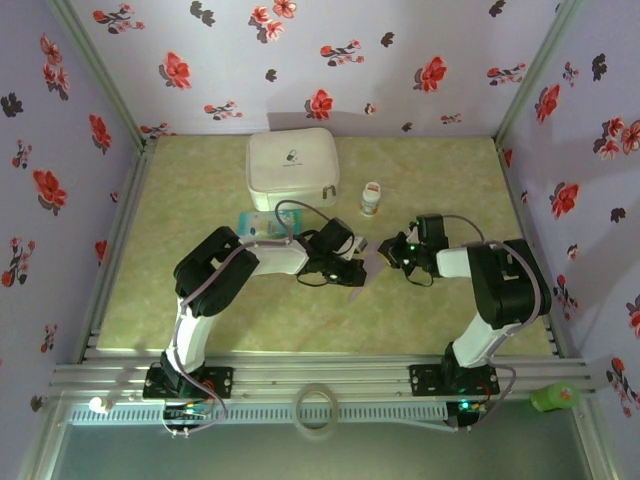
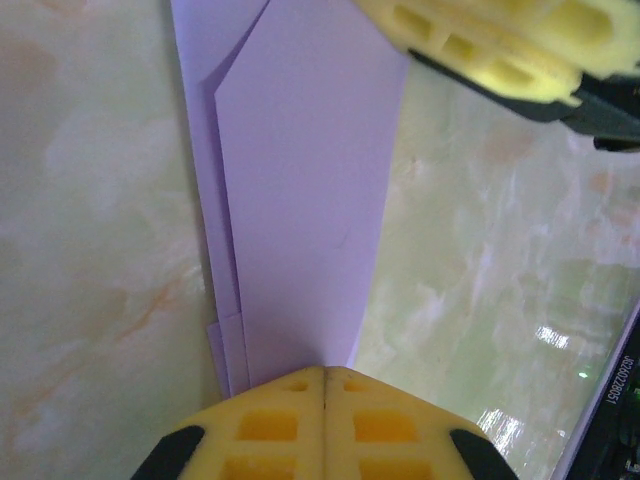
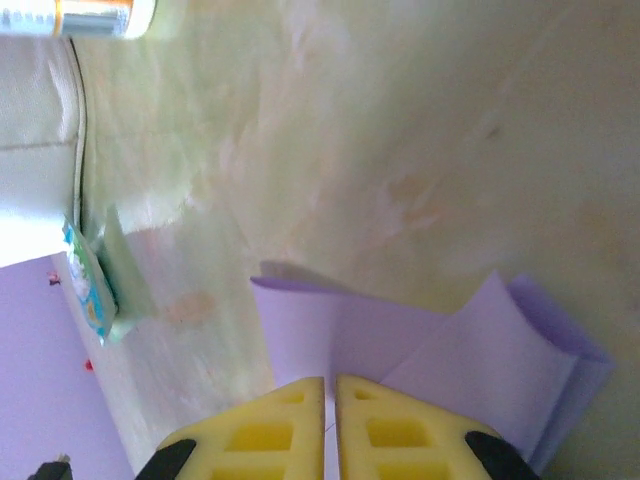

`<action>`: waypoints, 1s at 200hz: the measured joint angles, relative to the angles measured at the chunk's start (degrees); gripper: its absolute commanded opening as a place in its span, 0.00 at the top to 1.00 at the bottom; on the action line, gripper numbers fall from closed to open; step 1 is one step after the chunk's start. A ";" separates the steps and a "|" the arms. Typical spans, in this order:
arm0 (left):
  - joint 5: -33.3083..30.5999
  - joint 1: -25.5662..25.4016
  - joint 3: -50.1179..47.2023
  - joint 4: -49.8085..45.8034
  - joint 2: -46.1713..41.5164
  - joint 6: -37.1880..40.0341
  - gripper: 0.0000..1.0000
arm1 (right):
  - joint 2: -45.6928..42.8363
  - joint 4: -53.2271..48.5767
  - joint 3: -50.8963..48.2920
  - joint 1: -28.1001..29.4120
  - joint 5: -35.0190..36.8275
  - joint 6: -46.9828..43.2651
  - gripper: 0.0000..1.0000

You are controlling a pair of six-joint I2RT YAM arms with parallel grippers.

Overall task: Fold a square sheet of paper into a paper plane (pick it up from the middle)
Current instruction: Fold the wing for the fifth time at the center of the table.

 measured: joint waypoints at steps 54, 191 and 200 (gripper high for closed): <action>0.22 0.00 -0.46 1.22 -0.02 -0.04 0.97 | -0.09 -0.17 0.02 -3.67 -0.17 -0.70 0.87; 0.22 0.00 -0.55 1.33 -0.11 -0.07 0.97 | -15.50 -0.63 -1.75 -1.16 2.01 -0.85 0.90; 0.22 -0.02 -0.55 1.31 -0.11 -0.09 0.97 | -14.88 -0.63 -1.86 1.05 1.95 -0.83 0.92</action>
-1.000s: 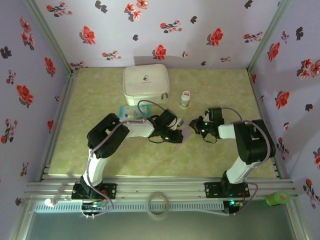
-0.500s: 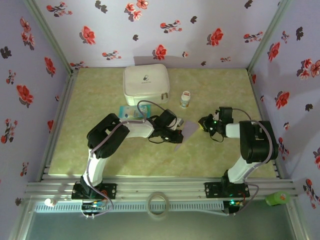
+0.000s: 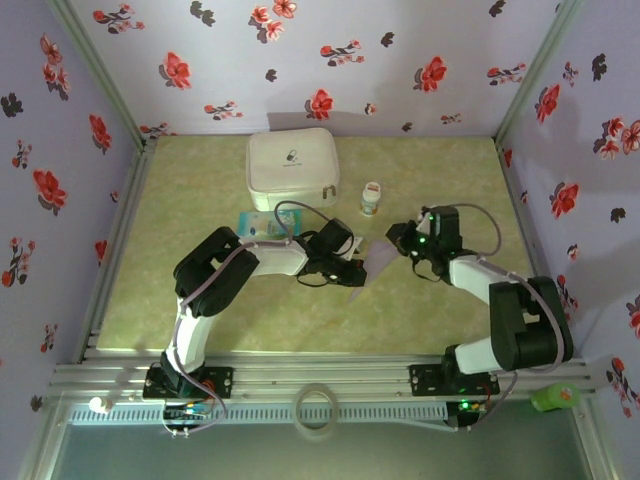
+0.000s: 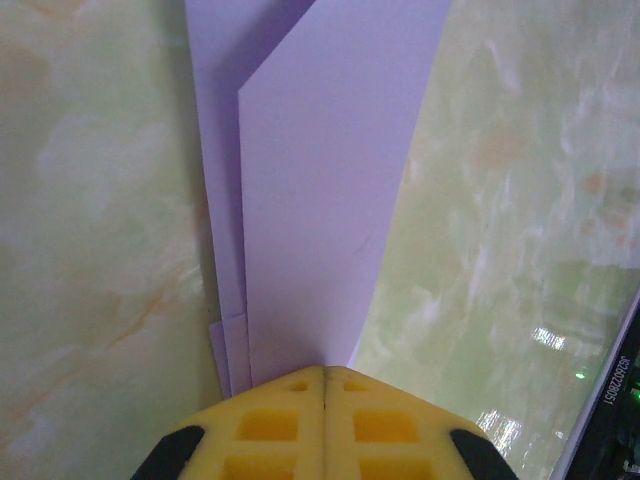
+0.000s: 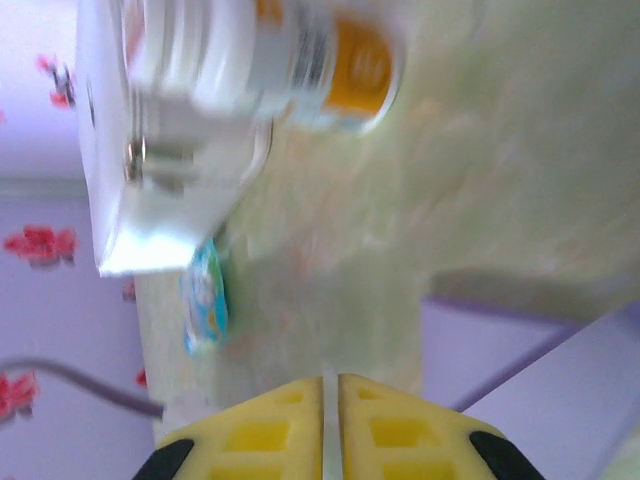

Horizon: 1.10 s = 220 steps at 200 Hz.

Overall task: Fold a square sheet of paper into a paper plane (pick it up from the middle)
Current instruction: Fold the wing for the fifth time at the center of the table.

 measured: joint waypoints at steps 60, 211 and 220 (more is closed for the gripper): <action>-0.04 0.00 0.00 -0.07 -0.13 -0.24 0.95 | 8.28 -0.22 -2.29 3.41 1.46 0.59 0.98; 0.22 -1.03 0.81 -5.75 -5.11 -2.99 0.83 | 10.34 0.59 -2.69 3.34 1.77 0.39 0.99; 0.26 -1.14 1.44 -5.25 -4.68 -3.19 0.80 | 10.34 0.68 -2.73 3.34 1.77 0.39 0.99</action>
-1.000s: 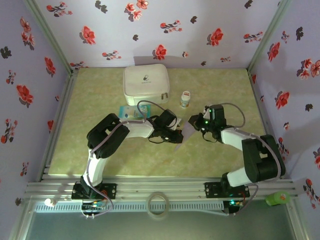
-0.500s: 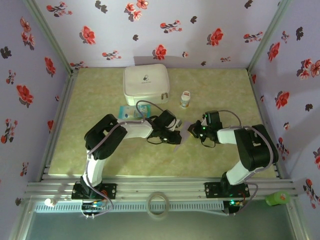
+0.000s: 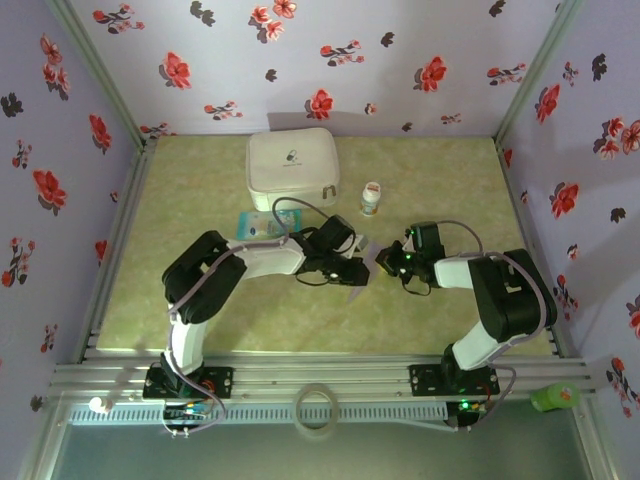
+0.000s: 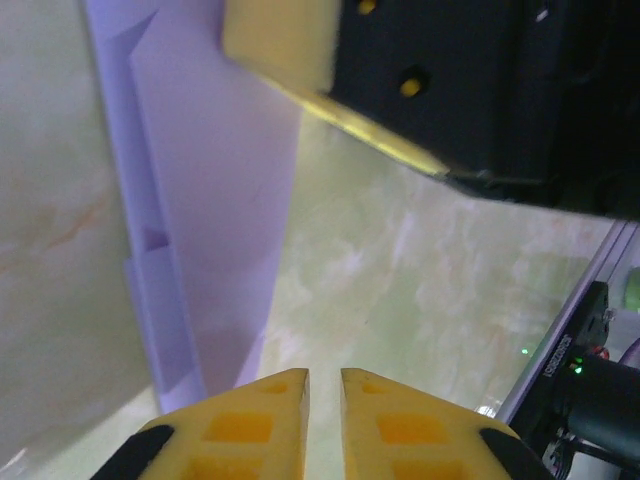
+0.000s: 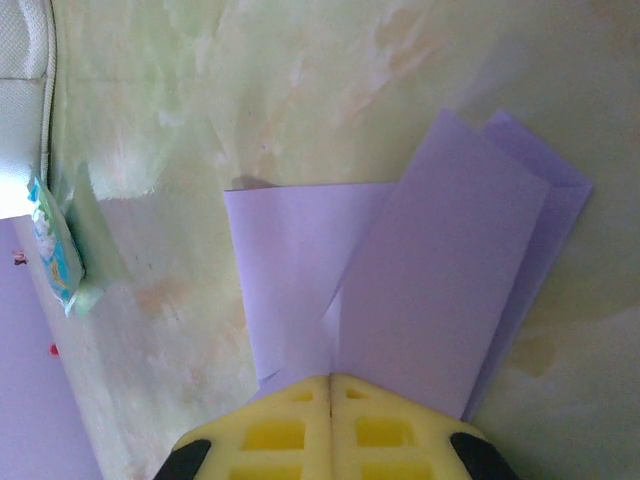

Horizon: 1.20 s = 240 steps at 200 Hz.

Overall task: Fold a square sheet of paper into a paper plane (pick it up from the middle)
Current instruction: Fold the wing for the fifth time at the center of the table.

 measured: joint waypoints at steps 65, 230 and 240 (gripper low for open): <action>0.98 -0.04 3.56 1.57 4.74 -1.11 0.79 | 0.00 1.03 -0.48 0.00 -0.02 0.00 0.98; -0.70 0.00 -15.30 7.13 -5.66 -0.85 0.83 | 0.79 2.01 -0.48 -0.02 -1.07 -0.44 0.98; -0.72 0.00 -15.87 6.23 -6.38 -0.81 0.83 | 0.81 2.01 -0.48 -0.02 -1.11 -0.44 0.98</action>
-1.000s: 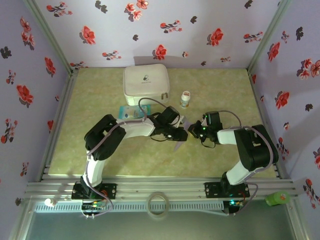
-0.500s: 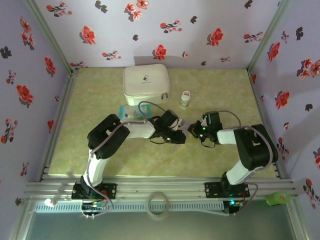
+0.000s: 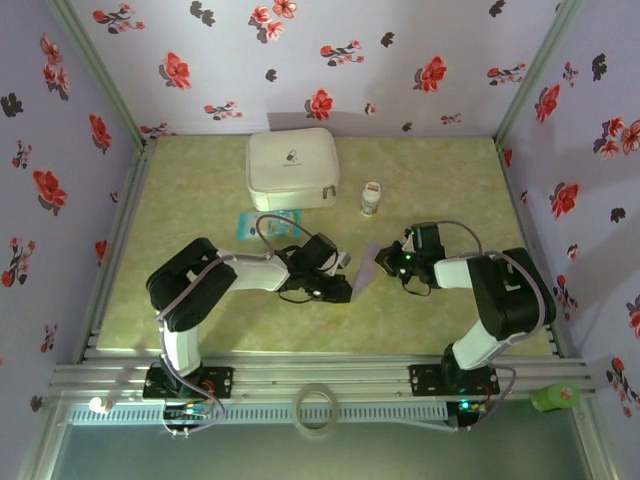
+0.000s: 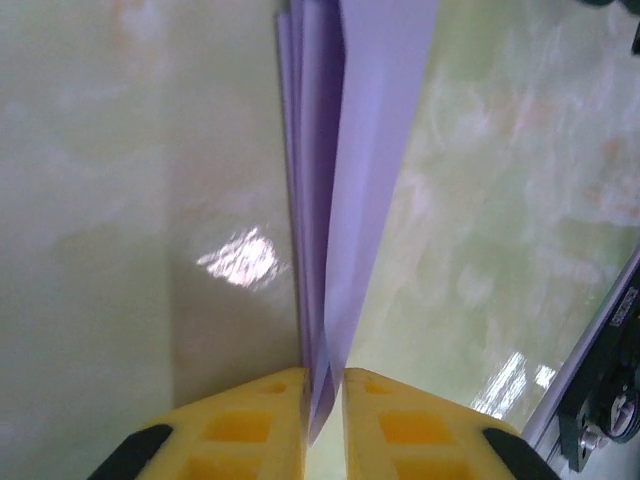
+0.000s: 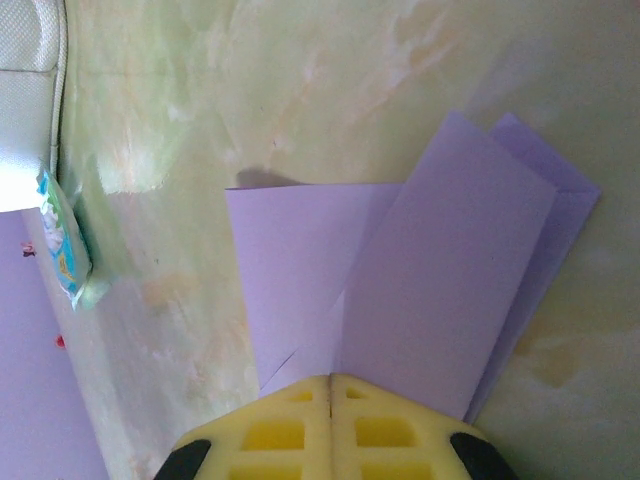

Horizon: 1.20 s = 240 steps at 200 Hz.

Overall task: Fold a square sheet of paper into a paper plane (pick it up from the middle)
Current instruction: Fold the wing for the fifth time at the center of the table.

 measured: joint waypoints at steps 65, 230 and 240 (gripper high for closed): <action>-1.64 -0.04 1.53 -7.39 -2.34 0.22 0.84 | 0.00 0.00 0.02 -0.04 -0.02 0.00 0.98; 0.79 -0.37 6.23 -0.55 4.83 -0.68 0.86 | 0.00 -0.09 0.07 -0.15 -0.17 -0.13 0.97; 0.44 -0.37 4.46 0.07 3.63 -0.66 0.86 | 0.00 -0.09 0.07 -0.15 -0.17 -0.26 0.97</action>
